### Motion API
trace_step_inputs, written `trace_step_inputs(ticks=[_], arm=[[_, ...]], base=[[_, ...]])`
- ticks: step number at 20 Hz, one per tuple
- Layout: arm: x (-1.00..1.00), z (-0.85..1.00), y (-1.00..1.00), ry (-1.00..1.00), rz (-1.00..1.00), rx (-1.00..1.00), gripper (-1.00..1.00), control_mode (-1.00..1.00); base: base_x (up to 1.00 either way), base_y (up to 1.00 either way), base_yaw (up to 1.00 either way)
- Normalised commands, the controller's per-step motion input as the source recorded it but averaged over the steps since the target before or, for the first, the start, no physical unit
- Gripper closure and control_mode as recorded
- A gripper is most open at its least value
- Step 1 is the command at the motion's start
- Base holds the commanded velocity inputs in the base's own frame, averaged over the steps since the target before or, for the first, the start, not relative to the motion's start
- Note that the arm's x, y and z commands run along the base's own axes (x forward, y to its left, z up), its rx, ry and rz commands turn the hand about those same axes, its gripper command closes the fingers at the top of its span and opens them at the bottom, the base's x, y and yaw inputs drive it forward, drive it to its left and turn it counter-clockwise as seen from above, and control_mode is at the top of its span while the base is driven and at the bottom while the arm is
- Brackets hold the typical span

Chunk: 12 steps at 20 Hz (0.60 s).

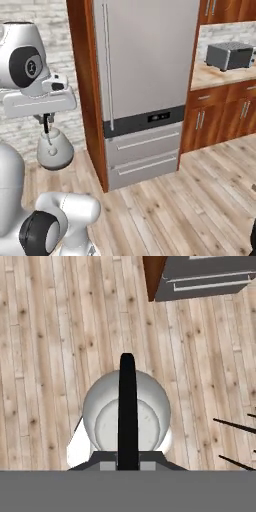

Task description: Pick the kettle and kettle and place them in the sink. Then turn on the water.

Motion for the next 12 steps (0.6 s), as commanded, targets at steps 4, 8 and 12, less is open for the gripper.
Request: trace_step_inputs(ticks=[4, 8, 12], arm=[[0.0, 0.0, 0.0, 0.0, 0.0, 0.0, 1.0, 1.0], [0.0, 0.0, 0.0, 0.0, 0.0, 0.0, 1.0, 1.0], [0.0, 0.0, 0.0, 0.0, 0.0, 0.0, 1.0, 1.0]], base=[[0.18, 0.04, -0.88], [0.34, 0.08, -0.82], [0.78, 0.24, -0.66]])
